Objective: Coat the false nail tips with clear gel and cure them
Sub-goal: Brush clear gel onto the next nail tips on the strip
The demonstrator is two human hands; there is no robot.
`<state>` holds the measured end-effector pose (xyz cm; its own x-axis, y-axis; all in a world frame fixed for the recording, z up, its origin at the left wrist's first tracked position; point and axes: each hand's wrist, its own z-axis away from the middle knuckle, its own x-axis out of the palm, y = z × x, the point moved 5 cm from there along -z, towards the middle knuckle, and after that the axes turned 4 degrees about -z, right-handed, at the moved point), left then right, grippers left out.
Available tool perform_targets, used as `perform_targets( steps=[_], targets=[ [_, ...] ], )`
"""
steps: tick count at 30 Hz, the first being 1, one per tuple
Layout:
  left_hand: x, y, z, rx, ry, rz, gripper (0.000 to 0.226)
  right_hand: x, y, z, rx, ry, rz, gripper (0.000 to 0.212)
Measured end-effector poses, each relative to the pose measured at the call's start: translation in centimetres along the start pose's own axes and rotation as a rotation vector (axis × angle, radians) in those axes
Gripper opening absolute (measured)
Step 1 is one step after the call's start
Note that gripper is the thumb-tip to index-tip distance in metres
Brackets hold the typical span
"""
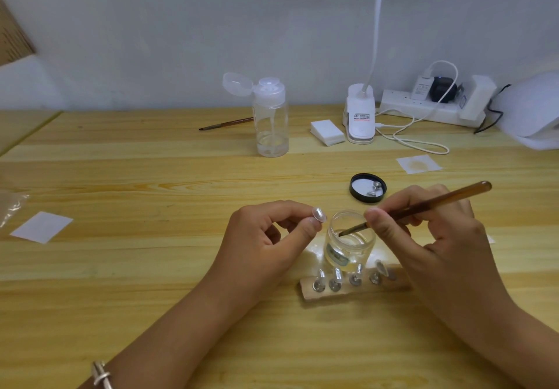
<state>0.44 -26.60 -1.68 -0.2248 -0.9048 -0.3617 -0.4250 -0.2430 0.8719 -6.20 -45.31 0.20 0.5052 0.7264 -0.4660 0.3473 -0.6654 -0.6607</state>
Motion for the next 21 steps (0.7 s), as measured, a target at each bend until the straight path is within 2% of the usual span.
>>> perform_targets(
  steps=[13,21],
  targets=[
    [0.0,0.0,0.0,0.008,0.0,-0.005,0.011,-0.2,0.3,0.1,-0.011,0.023,0.015,0.014],
    [0.0,0.0,0.0,-0.003,0.009,0.0,0.011,-1.1,0.0,0.0,0.038,0.102,-0.175,0.015]
  ],
)
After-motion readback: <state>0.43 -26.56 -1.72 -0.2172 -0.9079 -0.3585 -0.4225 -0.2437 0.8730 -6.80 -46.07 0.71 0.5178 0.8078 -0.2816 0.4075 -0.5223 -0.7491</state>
